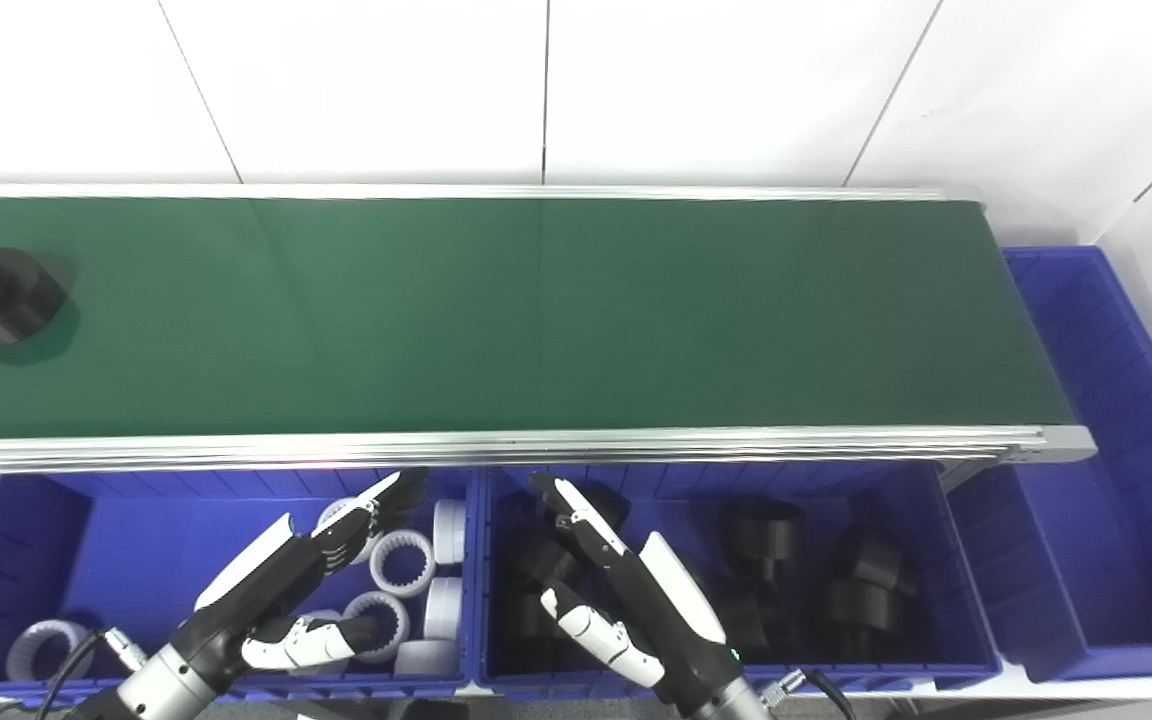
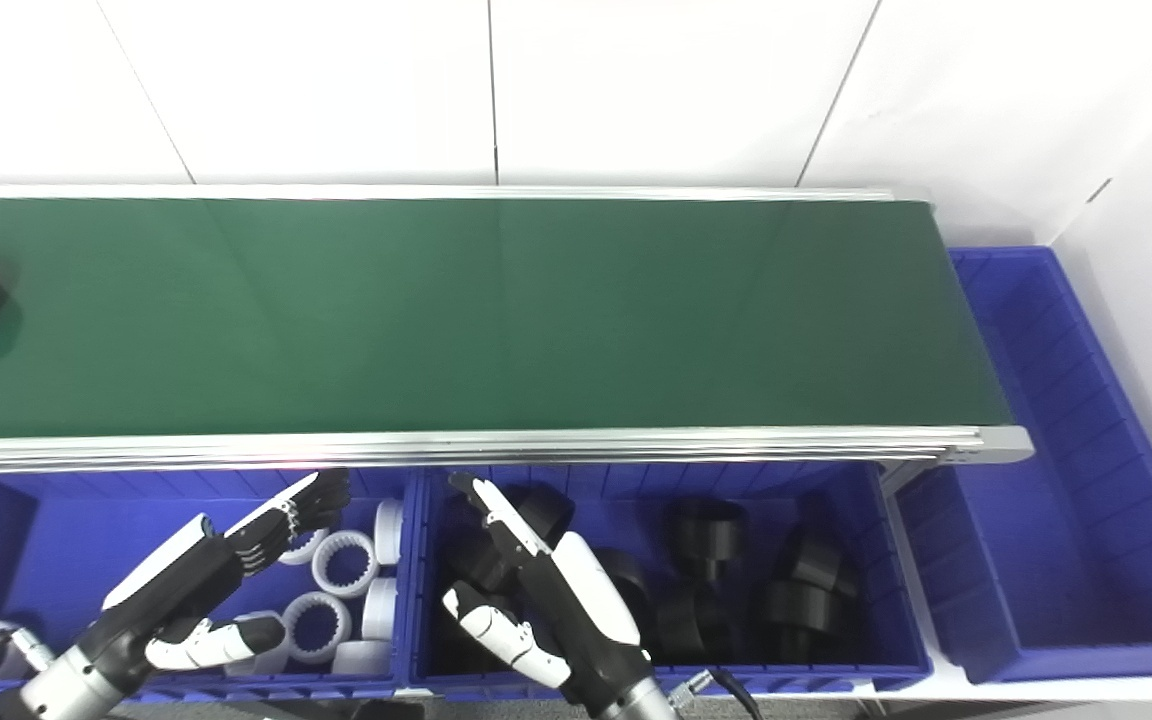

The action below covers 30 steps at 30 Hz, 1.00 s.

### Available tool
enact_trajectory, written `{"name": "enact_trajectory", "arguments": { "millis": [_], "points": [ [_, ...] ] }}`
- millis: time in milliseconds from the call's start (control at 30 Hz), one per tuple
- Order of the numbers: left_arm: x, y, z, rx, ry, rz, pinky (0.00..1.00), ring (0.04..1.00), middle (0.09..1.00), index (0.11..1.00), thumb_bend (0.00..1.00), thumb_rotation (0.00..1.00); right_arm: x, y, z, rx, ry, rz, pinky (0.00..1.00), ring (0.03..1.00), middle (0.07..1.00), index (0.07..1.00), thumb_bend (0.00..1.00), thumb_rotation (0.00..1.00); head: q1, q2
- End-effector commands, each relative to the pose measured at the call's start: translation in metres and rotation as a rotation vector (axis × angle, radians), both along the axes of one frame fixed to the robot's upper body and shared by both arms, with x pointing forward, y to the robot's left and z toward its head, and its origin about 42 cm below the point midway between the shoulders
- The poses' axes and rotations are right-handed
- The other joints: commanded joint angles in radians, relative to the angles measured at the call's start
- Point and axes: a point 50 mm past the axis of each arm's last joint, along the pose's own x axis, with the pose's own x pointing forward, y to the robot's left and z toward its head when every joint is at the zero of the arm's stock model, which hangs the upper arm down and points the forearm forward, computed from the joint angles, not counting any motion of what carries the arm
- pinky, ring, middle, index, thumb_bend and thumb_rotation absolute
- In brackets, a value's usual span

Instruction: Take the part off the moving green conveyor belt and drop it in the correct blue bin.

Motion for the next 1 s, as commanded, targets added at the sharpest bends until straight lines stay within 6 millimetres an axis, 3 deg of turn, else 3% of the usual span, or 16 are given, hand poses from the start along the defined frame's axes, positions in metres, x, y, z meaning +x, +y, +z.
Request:
{"name": "enact_trajectory", "arguments": {
  "millis": [0,967],
  "points": [
    [0.0008,0.0034,0.0105,0.001,-0.063,-0.016,0.94,0.974,0.992,0.975,0.47,0.69,0.0026,0.0046,0.0132,0.048,-0.053,0.0,0.91,0.964,0.986,0.978,0.43,0.99,0.001,0.0],
    [0.0021,0.0026,0.0101,-0.011,-0.062,-0.016,0.95,0.975,0.987,0.973,0.48,0.72,0.0044,0.0053,0.0139,0.045,-0.053,0.0,0.9,0.957,0.984,0.974,0.43,0.99,0.006,0.003]
  ]
}}
